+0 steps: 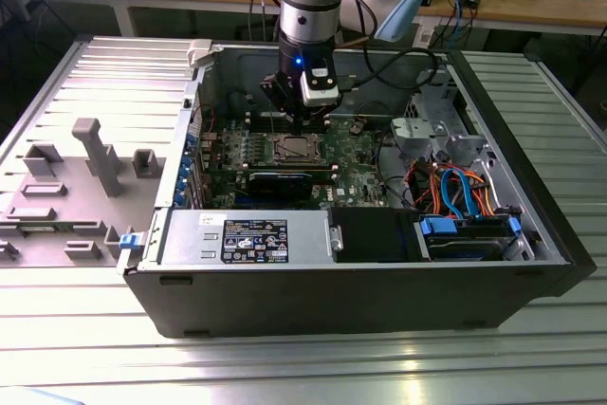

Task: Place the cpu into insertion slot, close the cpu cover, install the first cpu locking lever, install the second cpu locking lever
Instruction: 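Install the first cpu locking lever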

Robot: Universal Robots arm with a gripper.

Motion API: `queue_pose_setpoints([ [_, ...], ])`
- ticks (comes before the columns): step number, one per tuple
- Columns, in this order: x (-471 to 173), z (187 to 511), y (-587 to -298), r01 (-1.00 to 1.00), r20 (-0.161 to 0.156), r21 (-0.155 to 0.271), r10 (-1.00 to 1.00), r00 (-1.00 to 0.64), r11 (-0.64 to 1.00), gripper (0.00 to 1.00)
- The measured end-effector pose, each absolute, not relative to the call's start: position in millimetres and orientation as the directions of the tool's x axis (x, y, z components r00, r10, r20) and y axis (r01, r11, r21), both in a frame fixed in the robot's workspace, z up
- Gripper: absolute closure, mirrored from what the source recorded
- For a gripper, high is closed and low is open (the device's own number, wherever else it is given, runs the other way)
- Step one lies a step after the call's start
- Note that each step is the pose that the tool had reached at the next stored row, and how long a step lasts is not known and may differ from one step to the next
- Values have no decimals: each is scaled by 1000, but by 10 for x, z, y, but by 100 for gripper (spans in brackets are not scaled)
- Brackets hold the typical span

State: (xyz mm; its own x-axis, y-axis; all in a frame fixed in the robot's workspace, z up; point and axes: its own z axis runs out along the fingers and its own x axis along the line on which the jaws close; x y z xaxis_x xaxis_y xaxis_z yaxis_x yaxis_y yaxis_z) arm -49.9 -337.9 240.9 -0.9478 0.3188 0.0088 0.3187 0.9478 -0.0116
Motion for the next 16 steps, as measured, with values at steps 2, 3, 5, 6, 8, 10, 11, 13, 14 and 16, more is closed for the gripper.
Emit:
queue_pose_setpoints([
  [2, -499, 2409, -3379, 317, 9, -12, 317, -948, 948, 89],
  [3, -499, 2409, -3379, 316, 9, -12, 316, -949, 949, 89],
  [5, -499, 2409, -3379, 315, 9, -12, 315, -949, 949, 89],
  [6, -499, 2409, -3379, 314, 9, -12, 314, -949, 949, 89],
  [8, -499, 2409, -3379, 312, 9, -12, 313, -950, 950, 89],
  [10, -499, 2409, -3379, 310, 9, -12, 310, -951, 951, 89],
  [11, -499, 2409, -3379, 309, 9, -12, 309, -951, 951, 89],
  [13, -499, 2409, -3379, 308, 9, -12, 308, -951, 951, 89],
  [14, -499, 2409, -3379, 307, 9, -12, 307, -952, 952, 89],
  [16, -499, 2409, -3379, 305, 9, -12, 305, -952, 952, 89],
])
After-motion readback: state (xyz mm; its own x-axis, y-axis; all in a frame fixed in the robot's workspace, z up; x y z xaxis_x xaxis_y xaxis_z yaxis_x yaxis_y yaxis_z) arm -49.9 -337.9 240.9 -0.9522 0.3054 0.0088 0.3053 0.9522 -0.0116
